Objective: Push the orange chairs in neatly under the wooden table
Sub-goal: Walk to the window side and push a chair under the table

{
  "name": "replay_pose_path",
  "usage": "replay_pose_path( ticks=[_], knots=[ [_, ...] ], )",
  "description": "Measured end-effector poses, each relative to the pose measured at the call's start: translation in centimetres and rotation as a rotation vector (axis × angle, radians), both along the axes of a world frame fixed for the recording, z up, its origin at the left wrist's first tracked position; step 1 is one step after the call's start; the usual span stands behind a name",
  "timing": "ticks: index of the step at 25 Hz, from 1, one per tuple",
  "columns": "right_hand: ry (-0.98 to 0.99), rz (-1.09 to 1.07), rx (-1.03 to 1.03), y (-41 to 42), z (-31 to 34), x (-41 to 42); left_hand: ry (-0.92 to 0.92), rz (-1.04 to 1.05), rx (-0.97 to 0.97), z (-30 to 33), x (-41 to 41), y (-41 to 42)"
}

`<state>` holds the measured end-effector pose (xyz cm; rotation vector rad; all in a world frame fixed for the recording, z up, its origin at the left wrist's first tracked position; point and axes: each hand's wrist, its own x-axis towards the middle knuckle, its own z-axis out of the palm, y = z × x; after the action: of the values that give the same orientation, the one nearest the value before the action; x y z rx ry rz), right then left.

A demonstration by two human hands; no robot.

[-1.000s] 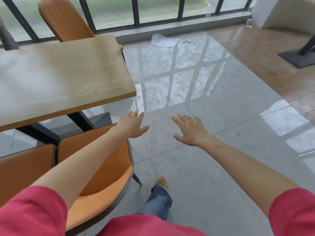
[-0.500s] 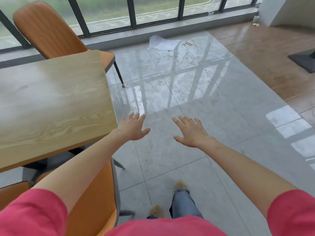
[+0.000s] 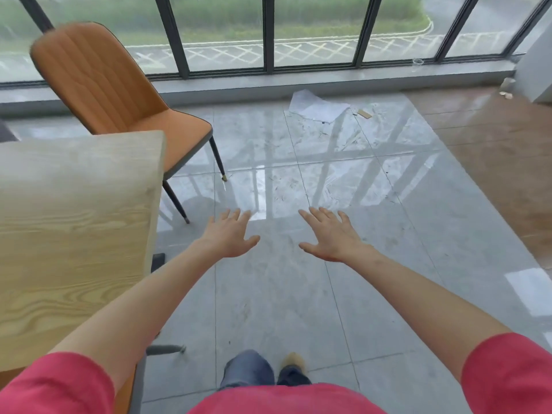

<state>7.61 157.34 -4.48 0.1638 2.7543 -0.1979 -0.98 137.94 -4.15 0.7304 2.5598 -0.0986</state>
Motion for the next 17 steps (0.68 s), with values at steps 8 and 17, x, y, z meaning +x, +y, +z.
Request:
replay_pose_path(
  ticks=[8, 17],
  knots=[
    [-0.005, 0.137, -0.002, 4.5, -1.2, -14.8, -0.008, 0.087, -0.04, -1.1, -12.7, 4.8],
    [0.021, 0.155, -0.035, 6.4, -1.5, -38.7, 0.012, 0.16, -0.025, -1.2, -35.6, 6.9]
  ],
)
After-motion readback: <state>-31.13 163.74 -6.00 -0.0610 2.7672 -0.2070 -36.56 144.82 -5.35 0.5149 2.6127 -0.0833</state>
